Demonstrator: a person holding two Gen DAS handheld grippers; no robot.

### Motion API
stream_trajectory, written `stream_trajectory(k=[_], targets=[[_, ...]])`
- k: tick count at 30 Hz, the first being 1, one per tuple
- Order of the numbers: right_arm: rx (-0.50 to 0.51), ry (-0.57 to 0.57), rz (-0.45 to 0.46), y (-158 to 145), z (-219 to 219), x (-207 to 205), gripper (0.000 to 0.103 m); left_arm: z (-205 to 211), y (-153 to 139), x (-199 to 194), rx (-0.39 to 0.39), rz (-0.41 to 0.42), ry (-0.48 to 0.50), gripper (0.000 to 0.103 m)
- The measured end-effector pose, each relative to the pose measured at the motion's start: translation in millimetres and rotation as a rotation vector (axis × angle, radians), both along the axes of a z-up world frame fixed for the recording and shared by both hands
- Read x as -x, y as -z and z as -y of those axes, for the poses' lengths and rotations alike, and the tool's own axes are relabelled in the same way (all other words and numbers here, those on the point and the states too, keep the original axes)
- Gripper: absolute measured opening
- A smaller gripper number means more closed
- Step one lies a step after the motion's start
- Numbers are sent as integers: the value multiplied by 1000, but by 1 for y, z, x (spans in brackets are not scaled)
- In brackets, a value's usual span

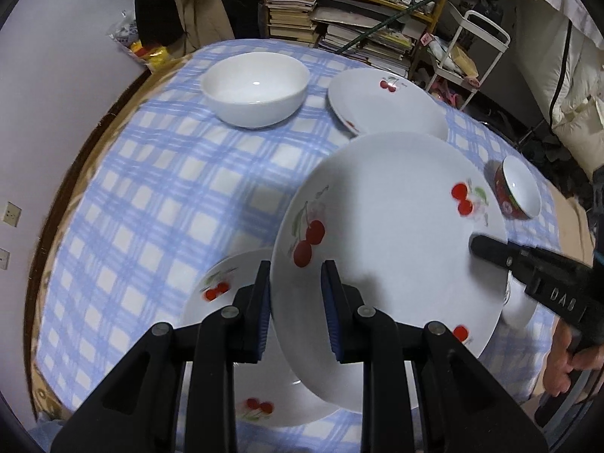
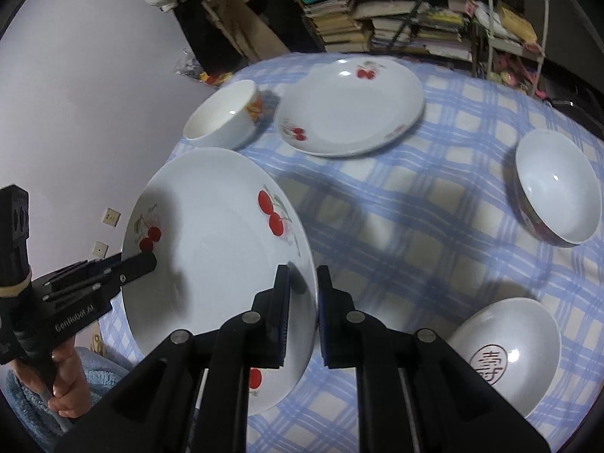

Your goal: Organize plates and bowls

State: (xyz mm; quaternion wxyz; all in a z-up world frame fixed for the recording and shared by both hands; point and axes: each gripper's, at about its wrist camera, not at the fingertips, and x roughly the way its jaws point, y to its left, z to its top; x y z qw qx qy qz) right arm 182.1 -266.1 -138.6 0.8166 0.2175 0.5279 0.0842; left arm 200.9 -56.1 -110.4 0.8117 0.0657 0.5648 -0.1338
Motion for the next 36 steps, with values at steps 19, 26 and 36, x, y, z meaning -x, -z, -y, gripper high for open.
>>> stream_trajectory(k=[19,26,36], targets=[[-1,-122,19,11,-73,10,15,-84,11,42,43,4,-110,24],[-2,-133,20,27,-82,12,15,-92,30,40,54,-23,-139,24],[32,-120,14,45,-84,6,15,-86,55,33,22,-74,-158,24]])
